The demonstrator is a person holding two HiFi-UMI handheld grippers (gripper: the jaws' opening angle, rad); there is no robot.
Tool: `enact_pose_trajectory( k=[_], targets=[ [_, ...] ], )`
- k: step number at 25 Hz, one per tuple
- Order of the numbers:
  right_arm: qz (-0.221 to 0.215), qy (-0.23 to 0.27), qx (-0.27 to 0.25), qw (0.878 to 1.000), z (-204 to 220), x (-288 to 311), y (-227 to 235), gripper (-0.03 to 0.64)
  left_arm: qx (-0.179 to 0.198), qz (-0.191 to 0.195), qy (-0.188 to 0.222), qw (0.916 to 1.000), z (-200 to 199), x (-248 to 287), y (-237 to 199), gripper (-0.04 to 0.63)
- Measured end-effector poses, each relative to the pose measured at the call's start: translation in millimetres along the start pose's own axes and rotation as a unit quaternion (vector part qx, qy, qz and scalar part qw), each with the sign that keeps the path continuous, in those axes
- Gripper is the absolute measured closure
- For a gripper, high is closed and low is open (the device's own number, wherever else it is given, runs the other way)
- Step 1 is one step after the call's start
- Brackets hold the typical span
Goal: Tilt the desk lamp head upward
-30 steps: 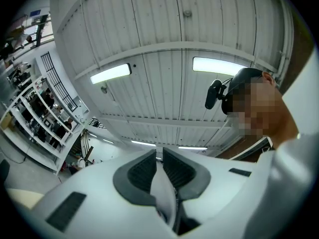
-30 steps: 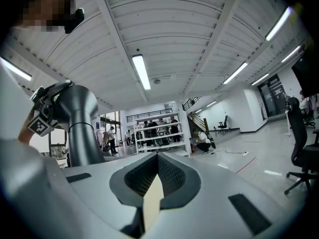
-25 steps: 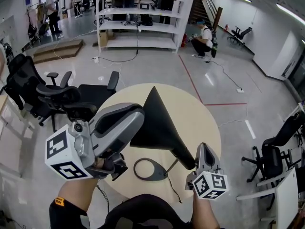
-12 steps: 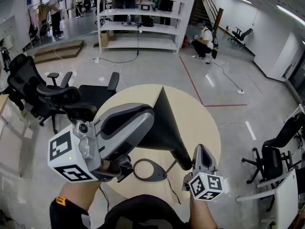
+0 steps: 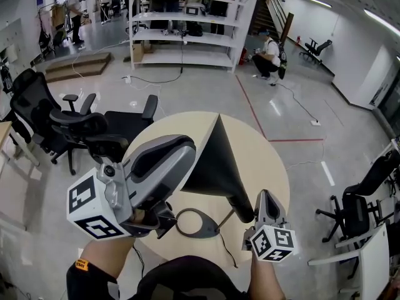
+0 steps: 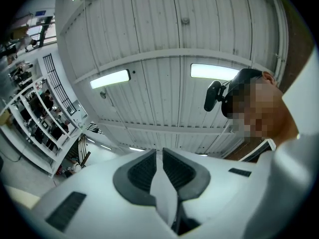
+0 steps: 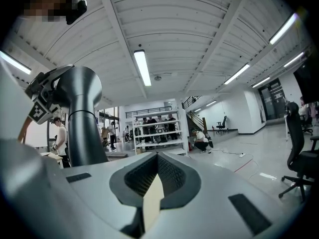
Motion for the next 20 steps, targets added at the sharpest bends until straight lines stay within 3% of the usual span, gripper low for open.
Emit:
enact_pose_trajectory(
  k=[12,20],
  targets=[
    [0.035,-0.007,-0.018,0.999,5.8,-29.0,-7.6,0.606,-0.011,-0.063,-0.02,0.9977,42.0,-47.7,-25.1,0.508],
    [0.066,-0.012,-0.029,0.997,19.1,-45.3,-22.5,0.606,0.003,-0.1,-0.07,0.9925,88.1,-75.1,-35.5,0.508]
  ],
)
Point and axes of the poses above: the fingertips, and each gripper's own axes: x forward along the fingers, y to its right, z out of its underside, the point moved 1 cm from there along -x, backward along the fingers, and after that the axes turned 14 degrees about -y, right-handed, at the moved point
